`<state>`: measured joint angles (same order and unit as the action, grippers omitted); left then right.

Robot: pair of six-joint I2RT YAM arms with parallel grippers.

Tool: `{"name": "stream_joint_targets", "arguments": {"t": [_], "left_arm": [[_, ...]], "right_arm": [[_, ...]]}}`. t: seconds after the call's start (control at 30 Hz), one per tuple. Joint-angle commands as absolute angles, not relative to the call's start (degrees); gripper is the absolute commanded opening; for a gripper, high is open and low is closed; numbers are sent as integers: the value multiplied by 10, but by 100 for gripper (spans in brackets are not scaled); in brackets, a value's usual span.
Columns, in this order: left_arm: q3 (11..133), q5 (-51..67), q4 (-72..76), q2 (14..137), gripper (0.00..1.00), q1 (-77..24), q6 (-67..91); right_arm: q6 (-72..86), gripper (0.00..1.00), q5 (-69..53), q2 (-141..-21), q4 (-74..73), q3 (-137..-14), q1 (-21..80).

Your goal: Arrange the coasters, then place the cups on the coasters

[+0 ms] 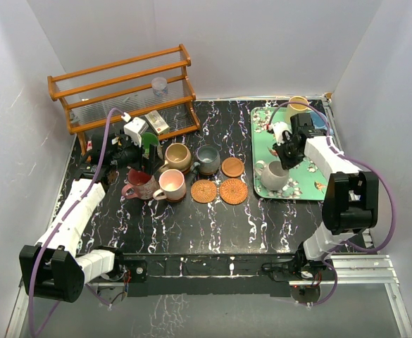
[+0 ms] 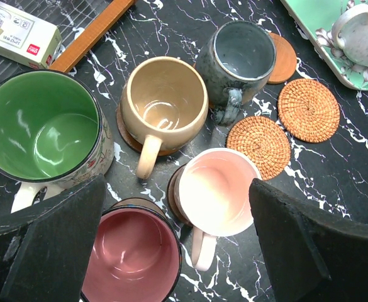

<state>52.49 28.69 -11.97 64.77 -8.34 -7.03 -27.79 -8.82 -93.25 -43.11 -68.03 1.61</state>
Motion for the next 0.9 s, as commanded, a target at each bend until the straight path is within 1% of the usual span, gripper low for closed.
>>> {"name": "stream_joint_targets", "arguments": {"t": [0.0,0.23,0.47,0.73,0.87], "left_arm": [[523,290,-109,637,95,-81,-75],[522,286,-109,640,95,-80,-82],[524,284,-111,643,95,-81,-85],[524,284,-111,643,95,-81,-86],[523,285,-112,639,96,-81,-85]], "right_arm": [[-403,3,-139,-934,-389,-731,27],[-544,5,-175,-920,-368,-728,48],[-623,8,-198,-933,-375,-733,57],[-606,25,-193,-953,-401,-762,58],[-549,31,-170,-951,-405,-767,59]]}}
